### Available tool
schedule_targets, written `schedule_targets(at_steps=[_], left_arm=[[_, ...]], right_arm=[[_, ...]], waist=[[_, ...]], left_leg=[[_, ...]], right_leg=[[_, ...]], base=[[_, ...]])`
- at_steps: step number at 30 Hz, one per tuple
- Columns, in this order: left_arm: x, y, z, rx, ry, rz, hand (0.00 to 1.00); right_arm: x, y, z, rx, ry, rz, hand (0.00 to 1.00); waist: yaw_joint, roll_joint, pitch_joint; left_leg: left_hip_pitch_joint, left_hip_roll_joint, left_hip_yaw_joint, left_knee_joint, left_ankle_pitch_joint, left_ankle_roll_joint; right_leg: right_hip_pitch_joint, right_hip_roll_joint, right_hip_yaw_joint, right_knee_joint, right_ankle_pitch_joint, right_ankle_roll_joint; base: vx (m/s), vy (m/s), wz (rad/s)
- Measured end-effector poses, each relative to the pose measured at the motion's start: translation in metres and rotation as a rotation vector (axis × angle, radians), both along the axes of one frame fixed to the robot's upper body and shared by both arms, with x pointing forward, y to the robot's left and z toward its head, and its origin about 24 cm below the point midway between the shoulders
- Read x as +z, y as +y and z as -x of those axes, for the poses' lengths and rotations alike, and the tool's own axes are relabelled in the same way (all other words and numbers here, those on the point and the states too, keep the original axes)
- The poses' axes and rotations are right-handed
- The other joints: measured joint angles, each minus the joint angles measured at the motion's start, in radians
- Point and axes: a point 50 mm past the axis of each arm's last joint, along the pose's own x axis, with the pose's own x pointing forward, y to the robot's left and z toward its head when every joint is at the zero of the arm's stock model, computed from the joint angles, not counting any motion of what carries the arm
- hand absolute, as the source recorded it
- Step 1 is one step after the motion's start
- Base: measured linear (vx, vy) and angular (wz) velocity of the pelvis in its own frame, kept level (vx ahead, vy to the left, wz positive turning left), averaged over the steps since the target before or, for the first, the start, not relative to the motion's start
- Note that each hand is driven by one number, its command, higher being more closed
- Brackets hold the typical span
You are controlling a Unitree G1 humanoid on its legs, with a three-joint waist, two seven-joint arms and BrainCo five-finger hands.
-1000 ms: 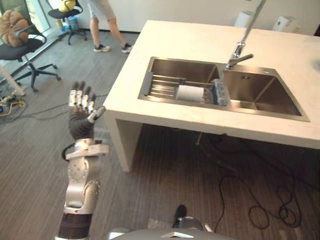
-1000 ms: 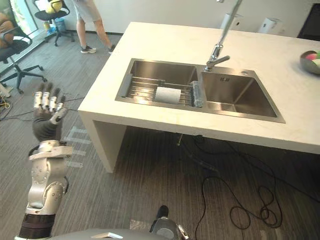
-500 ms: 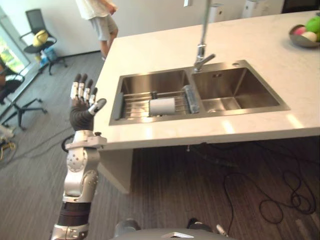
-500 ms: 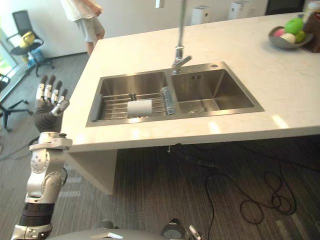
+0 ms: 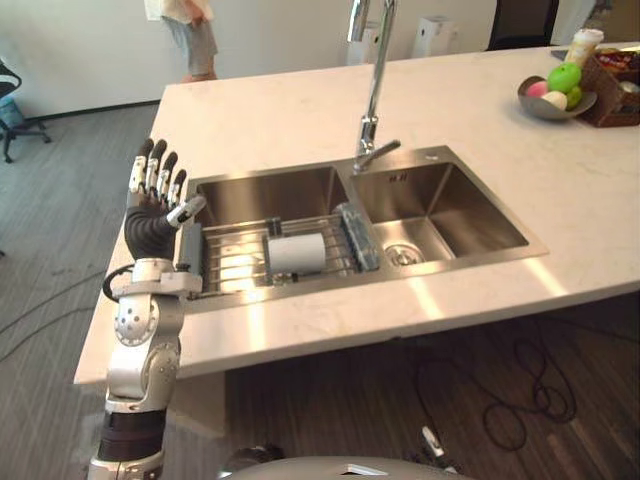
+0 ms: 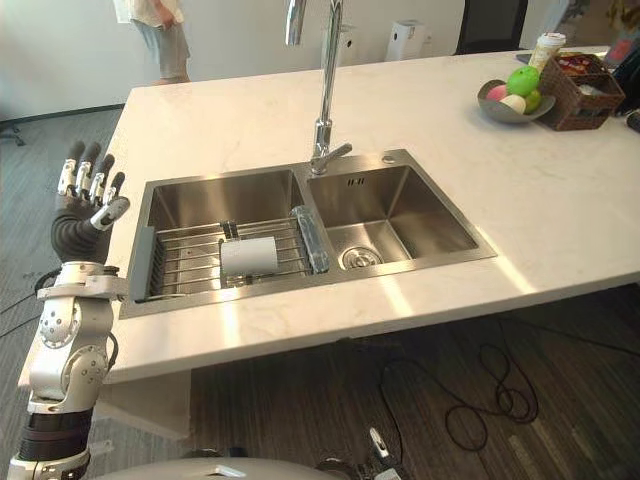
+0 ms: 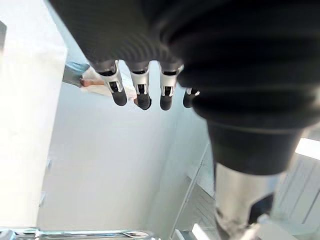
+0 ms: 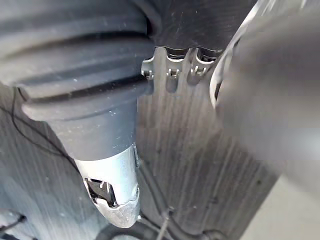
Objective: Walk over to the sink, pick up the cup, carry it to the dishwasher, place the cup inside the dishwasher, then close the dishwasher door
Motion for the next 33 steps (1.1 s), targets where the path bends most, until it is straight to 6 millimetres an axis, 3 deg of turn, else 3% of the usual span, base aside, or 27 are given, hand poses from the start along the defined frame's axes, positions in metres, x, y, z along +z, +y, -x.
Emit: schedule_targets(at_steps=[1, 2, 3, 5, 7, 8, 10, 12, 15, 18, 20, 22, 26, 27, 33], left_arm=[[-0.003, 0.0, -0.003, -0.006, 0.027, -0.004, 0.0], [-0.006, 0.0, -0.004, -0.011, 0.043, -0.008, 0.0], [-0.009, 0.001, -0.005, -0.017, 0.056, -0.008, 0.0], [-0.008, 0.001, -0.006, -0.025, 0.057, -0.026, 0.0], [-0.007, 0.001, -0.007, -0.033, 0.058, -0.095, 0.0], [-0.01, 0.002, -0.008, -0.027, 0.075, -0.117, 0.0], [-0.017, 0.001, -0.01, -0.014, 0.106, -0.109, 0.0], [-0.013, 0.002, -0.01, -0.006, 0.074, -0.109, 0.0], [-0.005, 0.003, -0.012, -0.003, 0.028, -0.131, 0.0], [-0.004, 0.0, -0.011, 0.024, 0.012, -0.271, 0.0], [-0.004, 0.004, -0.006, 0.097, -0.01, -0.498, 0.0], [-0.005, 0.005, -0.003, 0.121, -0.019, -0.614, 0.0], [-0.007, -0.005, 0.0, 0.101, -0.066, -0.855, 0.0], [-0.005, -0.011, 0.002, 0.088, -0.09, -0.903, 0.0], [0.0, -0.026, 0.01, -0.008, -0.187, -1.068, 0.0]], right_arm=[[0.001, -0.005, 0.005, -0.047, -0.002, 0.018, 0.0], [0.0, -0.005, 0.01, -0.074, 0.004, 0.017, 0.0], [0.0, -0.004, 0.014, -0.09, 0.009, 0.014, 0.0], [-0.002, 0.001, 0.018, -0.116, -0.004, 0.002, 0.0], [-0.004, 0.009, 0.024, -0.124, 0.013, -0.003, 0.0], [-0.005, 0.012, 0.03, -0.132, 0.031, -0.006, 0.0], [-0.004, 0.006, 0.036, -0.131, 0.046, 0.014, 0.0], [-0.002, -0.001, 0.034, -0.103, 0.052, 0.037, 0.0], [-0.002, -0.002, 0.031, -0.077, 0.046, 0.041, 0.0], [-0.002, -0.003, 0.027, -0.075, 0.031, 0.053, 0.0], [-0.002, 0.0, 0.019, -0.011, 0.03, 0.068, 0.0], [-0.001, -0.001, 0.013, 0.068, 0.044, 0.105, 0.0], [0.001, 0.0, -0.007, 0.142, 0.012, 0.133, 0.0], [0.002, -0.002, -0.011, 0.149, 0.008, 0.136, 0.0], [0.005, -0.013, -0.013, 0.199, 0.034, 0.16, 0.0]], waist=[[-0.013, 0.002, 0.021], [-0.023, 0.005, 0.029], [-0.028, 0.009, 0.03], [-0.032, 0.004, 0.032], [-0.031, -0.042, 0.031], [-0.029, -0.062, 0.024], [-0.021, -0.004, 0.006], [-0.019, 0.032, -0.01], [-0.012, 0.028, -0.01], [-0.009, 0.012, -0.007], [0.0, -0.004, -0.002], [0.002, -0.006, -0.004], [0.008, -0.005, -0.005], [0.007, -0.003, -0.005], [-0.002, 0.03, -0.03]], left_leg=[[0.032, -0.009, -0.014, -0.001, -0.01, 0.014], [0.048, -0.009, -0.027, -0.001, -0.017, 0.014], [0.051, -0.003, -0.042, -0.001, -0.02, 0.009], [0.039, 0.007, -0.066, 0.003, -0.029, -0.007], [0.021, 0.003, -0.097, 0.026, -0.056, -0.047], [0.029, 0.008, -0.112, 0.034, -0.071, -0.068], [0.028, 0.076, -0.128, 0.006, -0.05, -0.1], [0.043, 0.118, -0.136, -0.045, -0.021, -0.121], [0.046, 0.137, -0.144, -0.054, -0.012, -0.125], [0.037, 0.132, -0.164, -0.054, -0.011, -0.124], [0.025, 0.125, -0.165, -0.055, -0.013, -0.12], [0.017, 0.111, -0.166, -0.055, -0.017, -0.113], [-0.013, 0.089, -0.164, -0.055, -0.012, -0.099], [-0.021, 0.087, -0.163, -0.054, -0.012, -0.099], [-0.024, 0.088, -0.157, -0.065, -0.01, -0.101]], right_leg=[[-0.047, -0.051, 0.008, 0.163, 0.007, -0.004], [-0.065, -0.071, 0.014, 0.215, -0.021, -0.009], [-0.081, -0.072, 0.027, 0.211, -0.058, -0.014], [-0.103, -0.065, 0.073, 0.091, -0.068, -0.018], [-0.078, -0.063, 0.152, -0.109, 0.053, -0.018], [-0.047, -0.058, 0.162, -0.158, 0.065, 0.08], [-0.016, 0.024, 0.125, -0.241, 0.079, 0.055], [0.006, 0.082, 0.102, -0.307, 0.117, 0.038], [0.037, 0.111, 0.081, -0.348, 0.125, 0.027], [0.059, 0.111, 0.056, -0.386, 0.136, 0.037], [0.076, 0.115, 0.049, -0.45, 0.175, 0.036], [0.091, 0.11, 0.039, -0.5, 0.205, 0.041], [0.097, 0.101, 0.034, -0.577, 0.256, 0.038], [0.1, 0.099, 0.036, -0.583, 0.264, 0.051], [0.087, 0.101, 0.04, -0.583, 0.266, 0.053]], base=[[0.15, -0.011, 0.28], [0.14, -0.042, 0.4], [0.16, -0.122, 0.49], [0.11, -0.145, 0.42], [0.08, -0.247, 0.34], [0.1, -0.343, 0.24], [0.13, -0.286, 0.08], [0.17, -0.18, -0.01], [0.13, -0.136, 0.11], [0.05, -0.022, 0.24], [0.02, 0.028, 0.06], [-0.01, 0.042, 0.05], [-0.05, 0.042, 0.02], [-0.06, 0.012, 0.0], [-0.03, -0.001, -0.03]])
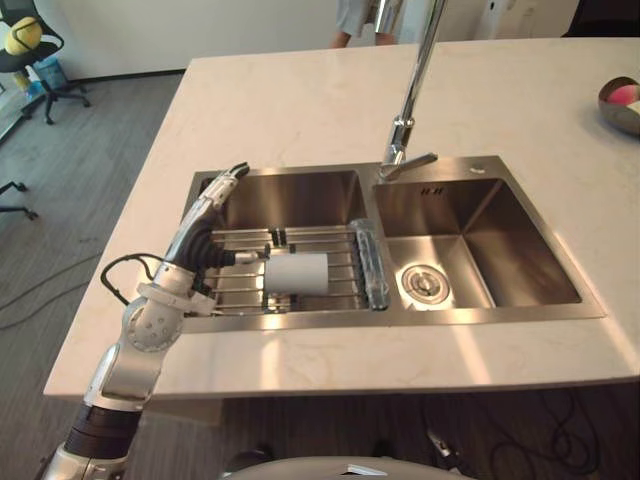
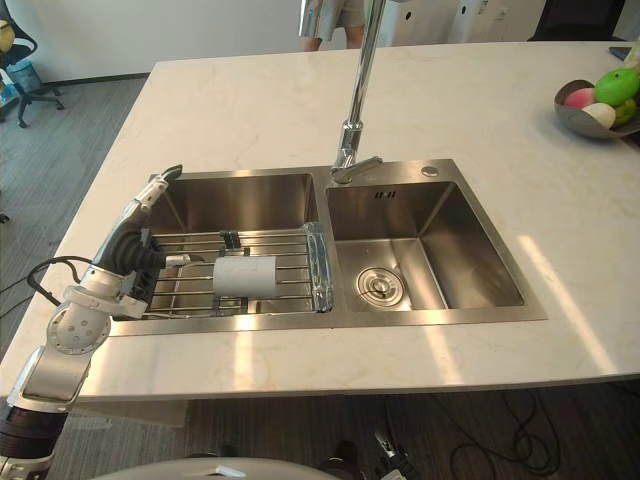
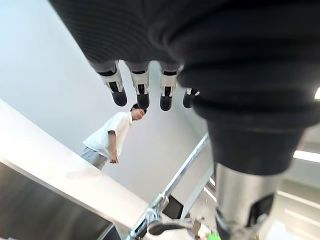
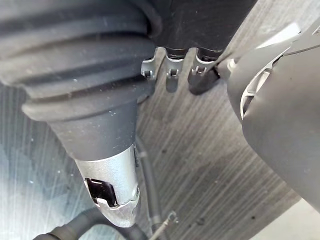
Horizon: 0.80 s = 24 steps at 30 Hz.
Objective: Walk over to the sink, pick up the cup, carry it to the dishwasher, place the cup inside the dishwasher, then close the dishwasher door
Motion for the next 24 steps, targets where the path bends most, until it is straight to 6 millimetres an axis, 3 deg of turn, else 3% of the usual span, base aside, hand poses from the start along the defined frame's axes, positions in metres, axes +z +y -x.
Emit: schedule_targets(at_steps=[6, 10, 16, 24], left_arm=[[-0.01, -0.009, 0.001, -0.102, 0.06, -0.117, 0.0], [-0.034, -0.029, 0.002, -0.203, 0.167, -0.222, 0.0], [-0.05, -0.04, -0.001, -0.232, 0.24, -0.28, 0.0], [-0.067, -0.032, -0.015, -0.095, 0.263, -0.33, 0.0]], right_arm=[[0.0, -0.002, -0.001, -0.031, 0.004, -0.019, 0.0], [0.0, -0.002, -0.001, -0.104, -0.002, -0.043, 0.0], [-0.001, 0.003, -0.002, -0.1, 0.004, -0.057, 0.0], [-0.002, 0.005, -0.003, -0.094, -0.001, -0.06, 0.0]], waist=[[-0.019, 0.003, -0.006], [-0.031, 0.0, -0.006], [-0.06, -0.002, -0.005], [-0.082, -0.002, -0.004]], left_leg=[[0.018, 0.0, 0.012, -0.008, 0.001, 0.0], [0.025, -0.001, 0.023, -0.008, 0.001, 0.0], [0.029, 0.001, 0.036, -0.009, 0.0, 0.0], [0.026, 0.009, 0.083, -0.01, -0.005, -0.007]], right_leg=[[0.0, 0.0, 0.007, -0.001, 0.001, -0.001], [0.0, -0.001, 0.015, -0.008, 0.005, -0.003], [-0.003, 0.0, 0.025, -0.008, 0.009, -0.003], [-0.042, 0.012, 0.075, -0.008, 0.018, -0.006]], base=[[0.0, 0.002, -0.05], [-0.05, 0.005, -0.07], [-0.05, -0.001, -0.07], [-0.02, -0.006, -0.18]])
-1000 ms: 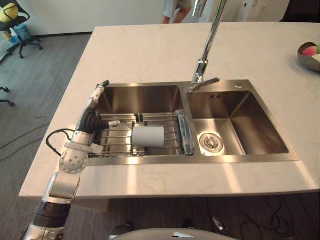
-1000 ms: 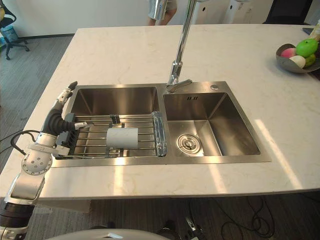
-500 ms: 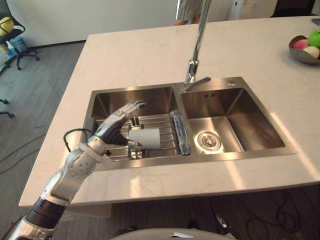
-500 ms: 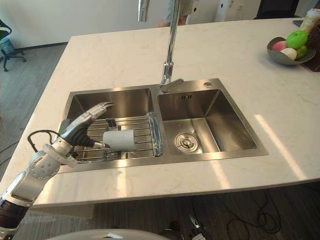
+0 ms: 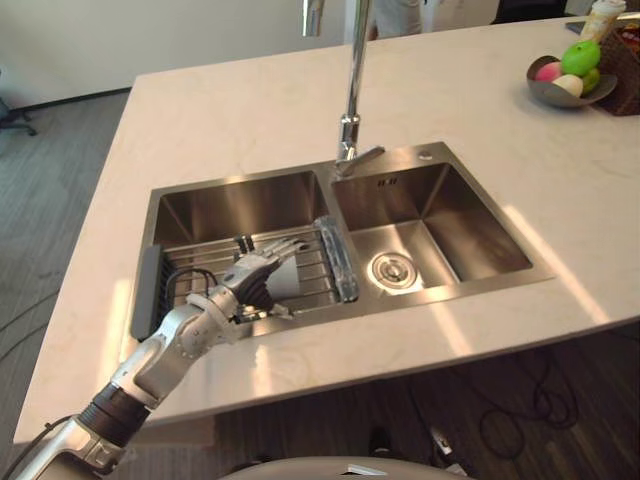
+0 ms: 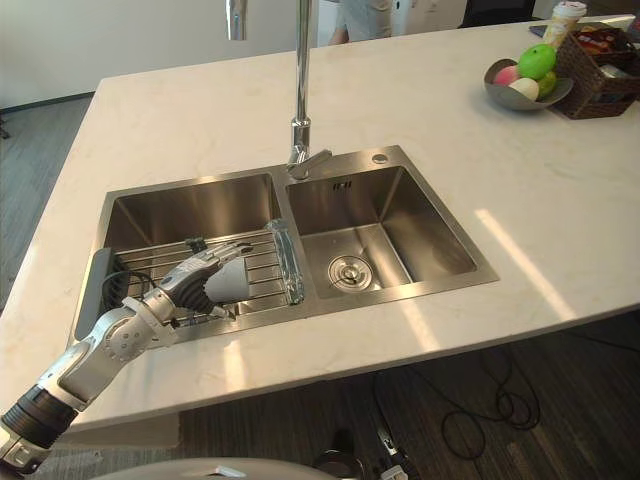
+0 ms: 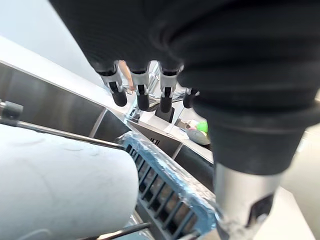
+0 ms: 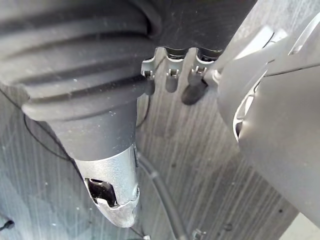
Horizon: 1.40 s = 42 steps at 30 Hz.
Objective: Walk over to the sink, pick up the cup, carry it to the dishwasher, place the cup inside the dishwasher, then close the dishwasher door
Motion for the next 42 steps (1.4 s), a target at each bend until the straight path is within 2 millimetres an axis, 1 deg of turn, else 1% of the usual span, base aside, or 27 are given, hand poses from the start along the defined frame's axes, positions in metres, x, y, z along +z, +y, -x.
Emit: schedule_targets(at_steps=[3, 6, 9, 12, 15, 19, 24, 30, 34, 36, 38, 42], left_arm=[[-0.001, 0.003, -0.008, 0.055, -0.041, -0.007, 0.0], [-0.004, 0.006, -0.011, 0.093, -0.066, -0.016, 0.0], [-0.009, 0.01, -0.018, 0.163, -0.081, -0.025, 0.0], [-0.019, 0.018, -0.021, 0.202, -0.069, -0.061, 0.0], [-0.029, 0.021, -0.02, 0.182, -0.033, -0.095, 0.0], [-0.036, 0.008, -0.015, 0.081, 0.041, -0.139, 0.0], [-0.04, 0.009, -0.018, 0.122, 0.12, -0.176, 0.0], [-0.037, 0.008, -0.02, 0.127, 0.16, -0.204, 0.0], [-0.036, 0.012, -0.026, 0.15, 0.211, -0.256, 0.0], [-0.041, 0.017, -0.027, 0.173, 0.258, -0.314, 0.0], [-0.043, 0.021, -0.027, 0.194, 0.295, -0.333, 0.0], [-0.049, 0.021, -0.029, 0.224, 0.348, -0.344, 0.0]], right_arm=[[0.0, 0.0, -0.001, -0.001, -0.007, 0.008, 0.0], [0.0, -0.001, -0.001, -0.002, -0.007, 0.008, 0.0], [-0.001, 0.002, 0.001, -0.004, -0.003, 0.002, 0.0], [-0.001, 0.002, 0.001, -0.005, -0.003, 0.001, 0.0], [0.0, 0.001, 0.001, -0.011, -0.005, 0.001, 0.0], [0.0, 0.002, 0.0, -0.019, -0.012, -0.002, 0.0], [-0.001, 0.006, -0.003, 0.023, -0.007, -0.004, 0.0], [-0.001, 0.006, -0.004, 0.024, -0.012, -0.001, 0.0], [-0.001, 0.006, -0.004, 0.026, -0.014, -0.001, 0.0], [-0.001, 0.006, -0.004, 0.025, -0.015, -0.001, 0.0], [-0.001, 0.006, -0.003, 0.018, -0.015, -0.005, 0.0], [-0.001, 0.009, -0.004, 0.036, -0.012, -0.009, 0.0]], waist=[[-0.016, -0.003, 0.002], [-0.018, -0.003, 0.002], [-0.02, -0.004, 0.002], [-0.022, -0.004, 0.002], [-0.022, -0.007, 0.004], [-0.023, -0.009, 0.006], [-0.032, -0.008, 0.006], [-0.032, -0.008, 0.006], [-0.032, -0.008, 0.006], [-0.037, -0.008, 0.006], [-0.037, -0.009, 0.007], [-0.033, -0.015, 0.01]], left_leg=[[0.005, 0.0, 0.011, 0.0, -0.004, 0.0], [0.011, 0.0, 0.026, 0.0, -0.009, 0.001], [0.01, 0.0, 0.028, 0.002, -0.009, 0.001], [0.01, 0.001, 0.028, 0.003, -0.009, 0.001], [0.01, 0.001, 0.03, 0.003, -0.009, 0.001], [0.012, 0.001, 0.032, 0.004, -0.01, 0.001], [0.025, 0.002, 0.04, 0.004, -0.016, -0.001], [0.025, 0.002, 0.042, 0.004, -0.017, -0.001], [0.025, 0.002, 0.042, 0.004, -0.017, -0.001], [0.026, 0.002, 0.042, 0.004, -0.017, -0.001], [0.028, 0.002, 0.042, 0.004, -0.017, -0.001], [0.037, 0.002, 0.046, 0.004, -0.018, -0.002]], right_leg=[[0.0, 0.0, 0.006, 0.0, 0.0, 0.0], [-0.005, 0.002, 0.023, 0.0, 0.002, 0.001], [-0.007, 0.002, 0.024, 0.0, 0.003, 0.001], [-0.007, 0.002, 0.025, 0.0, 0.003, 0.001], [-0.006, 0.002, 0.026, 0.0, 0.004, 0.002], [-0.005, 0.002, 0.026, 0.0, 0.004, 0.002], [0.004, 0.004, 0.03, -0.001, 0.004, 0.002], [0.003, 0.004, 0.029, -0.001, 0.003, 0.002], [0.003, 0.004, 0.028, -0.001, 0.003, 0.002], [0.003, 0.004, 0.029, -0.001, 0.003, 0.002], [0.005, 0.004, 0.029, -0.001, 0.003, 0.002], [0.011, 0.005, 0.031, -0.001, 0.003, 0.002]], base=[[-0.01, -0.002, -0.1], [-0.01, 0.0, -0.14], [-0.02, -0.005, -0.03], [-0.01, -0.004, 0.0], [0.0, 0.0, 0.0], [-0.01, -0.002, 0.0], [-0.02, -0.007, -0.06], [0.0, -0.001, -0.01], [0.0, 0.0, 0.0], [0.0, 0.0, 0.0], [0.0, 0.0, 0.0], [-0.03, -0.005, -0.02]])
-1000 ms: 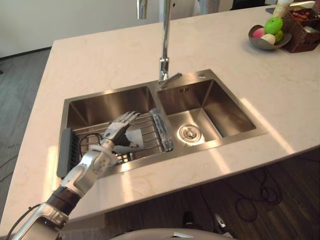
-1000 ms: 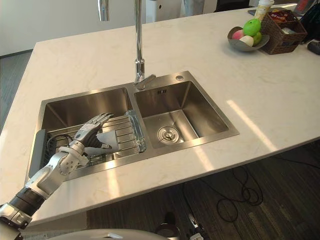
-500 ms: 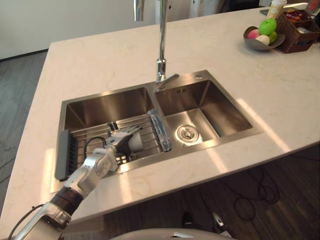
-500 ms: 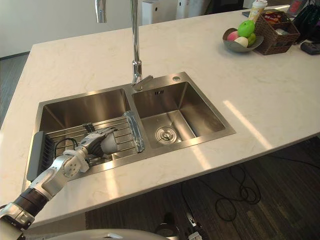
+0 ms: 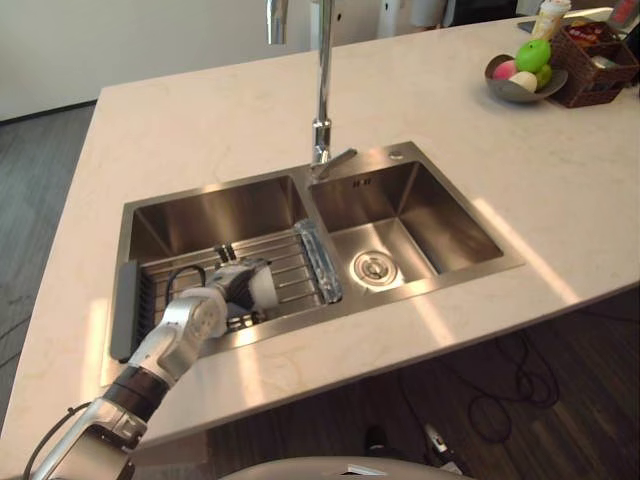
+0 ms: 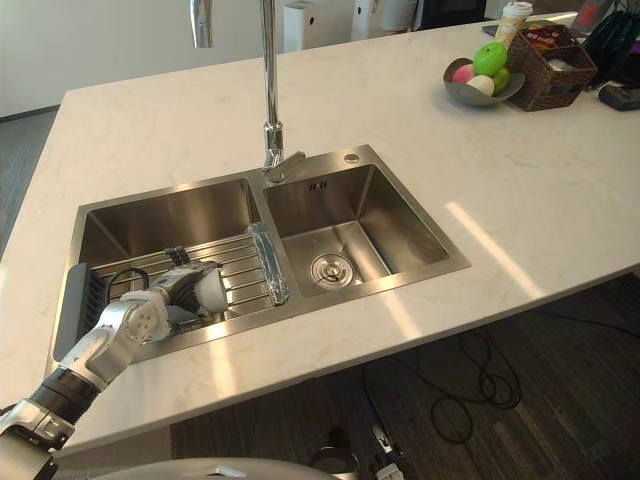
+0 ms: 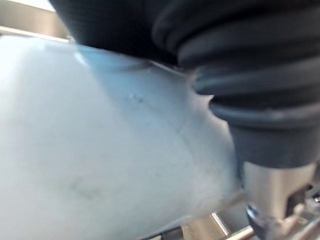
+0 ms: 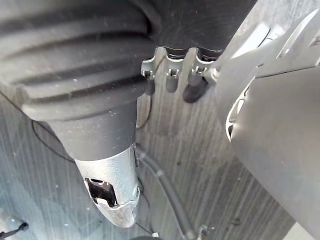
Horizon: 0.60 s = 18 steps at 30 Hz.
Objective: Walk over to the sink, pick up the cup, carry it to the dishwasher, place the cup inside the dishwasher, then close the dishwasher door
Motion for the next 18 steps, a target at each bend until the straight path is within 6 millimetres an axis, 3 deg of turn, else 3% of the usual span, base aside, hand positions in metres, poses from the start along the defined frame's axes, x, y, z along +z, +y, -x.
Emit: schedule_targets(at_steps=[8, 9, 15, 18], left_arm=[[-0.011, -0.01, -0.005, 0.052, 0.007, -0.001, 0.0], [-0.012, -0.013, -0.005, 0.055, -0.003, -0.007, 1.0], [-0.011, -0.017, -0.005, 0.033, -0.059, -0.081, 1.0], [-0.011, -0.019, -0.008, -0.011, -0.108, -0.131, 1.0]], right_arm=[[-0.002, 0.0, 0.011, -0.002, 0.025, 0.0, 0.0], [-0.002, 0.0, 0.014, -0.003, 0.033, 0.0, 0.0], [-0.003, 0.002, 0.019, 0.001, 0.04, -0.004, 0.0], [-0.004, 0.009, 0.02, 0.083, 0.05, 0.007, 0.0]], waist=[[0.0, 0.003, -0.001], [0.0, 0.003, -0.001], [-0.001, 0.002, -0.002], [-0.01, -0.001, -0.003]], left_leg=[[0.001, 0.003, 0.005, 0.0, -0.007, -0.01], [0.001, 0.004, 0.005, 0.0, -0.008, -0.011], [0.001, 0.005, 0.003, 0.001, -0.007, -0.013], [0.002, 0.005, 0.003, 0.001, -0.005, -0.013]], right_leg=[[-0.002, 0.004, 0.014, 0.0, -0.002, -0.001], [-0.002, 0.005, 0.016, 0.0, -0.002, -0.001], [-0.001, 0.006, 0.017, 0.0, 0.0, 0.0], [-0.001, 0.006, 0.017, 0.0, 0.003, -0.001]], base=[[-0.06, -0.011, -0.05], [0.0, 0.0, 0.0], [0.0, 0.0, 0.0], [0.0, 0.0, 0.0]])
